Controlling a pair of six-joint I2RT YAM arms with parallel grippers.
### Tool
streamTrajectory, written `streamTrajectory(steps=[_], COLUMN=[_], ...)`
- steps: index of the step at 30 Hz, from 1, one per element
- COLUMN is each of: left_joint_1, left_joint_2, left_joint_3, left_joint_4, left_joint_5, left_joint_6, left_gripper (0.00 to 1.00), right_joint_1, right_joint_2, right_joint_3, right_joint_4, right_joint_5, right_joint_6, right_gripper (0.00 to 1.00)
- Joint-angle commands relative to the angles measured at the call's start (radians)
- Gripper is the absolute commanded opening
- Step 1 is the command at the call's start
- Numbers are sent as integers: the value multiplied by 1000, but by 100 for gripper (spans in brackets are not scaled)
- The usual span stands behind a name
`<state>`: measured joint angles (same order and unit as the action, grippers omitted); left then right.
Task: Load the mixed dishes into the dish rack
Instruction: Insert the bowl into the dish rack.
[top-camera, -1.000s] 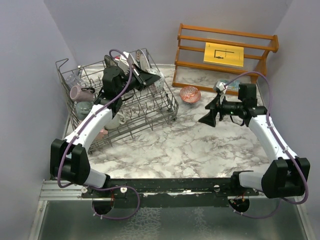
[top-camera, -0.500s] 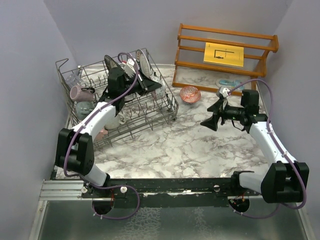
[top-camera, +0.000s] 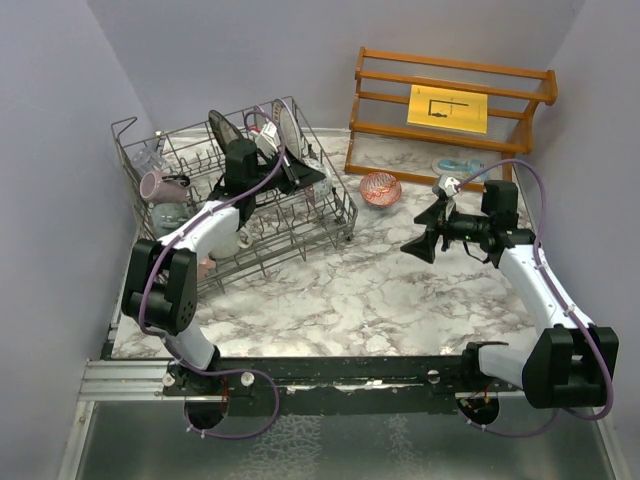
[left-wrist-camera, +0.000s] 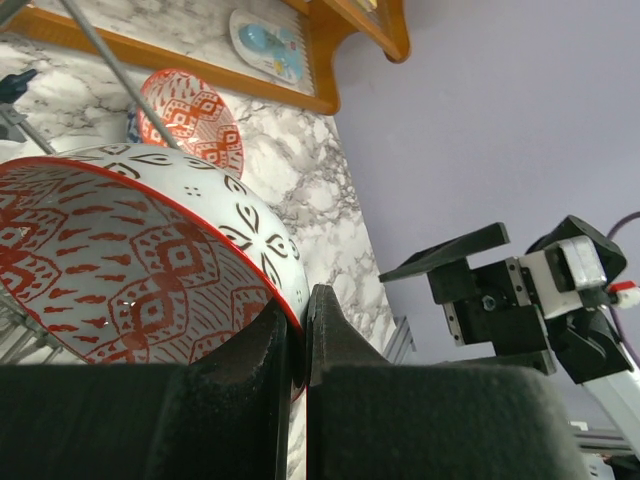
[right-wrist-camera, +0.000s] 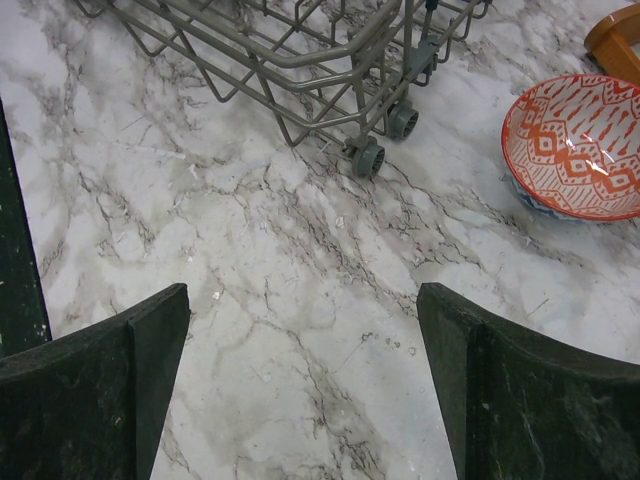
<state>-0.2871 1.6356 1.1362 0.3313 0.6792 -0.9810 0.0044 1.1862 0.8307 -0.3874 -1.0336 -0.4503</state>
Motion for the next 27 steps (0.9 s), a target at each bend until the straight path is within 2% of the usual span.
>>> streamTrajectory(steps=[1, 13, 27], left_joint_1=[8, 16, 49], left_joint_2=[44, 117, 145], left_joint_3=[20, 16, 11], left_joint_4=[95, 129, 136], left_joint_5=[-23, -48, -1], left_joint_6=[1, 4, -4], left_gripper=[0, 0, 0], right_joint_1=[-7, -7, -8], right_joint_2=[-14, -12, -14], right_joint_3=[-8, -5, -8], right_joint_4=[32, 27, 27], right_joint_5=[-20, -25, -29], right_joint_6=[-16, -21, -22], right_gripper=[95, 95, 95])
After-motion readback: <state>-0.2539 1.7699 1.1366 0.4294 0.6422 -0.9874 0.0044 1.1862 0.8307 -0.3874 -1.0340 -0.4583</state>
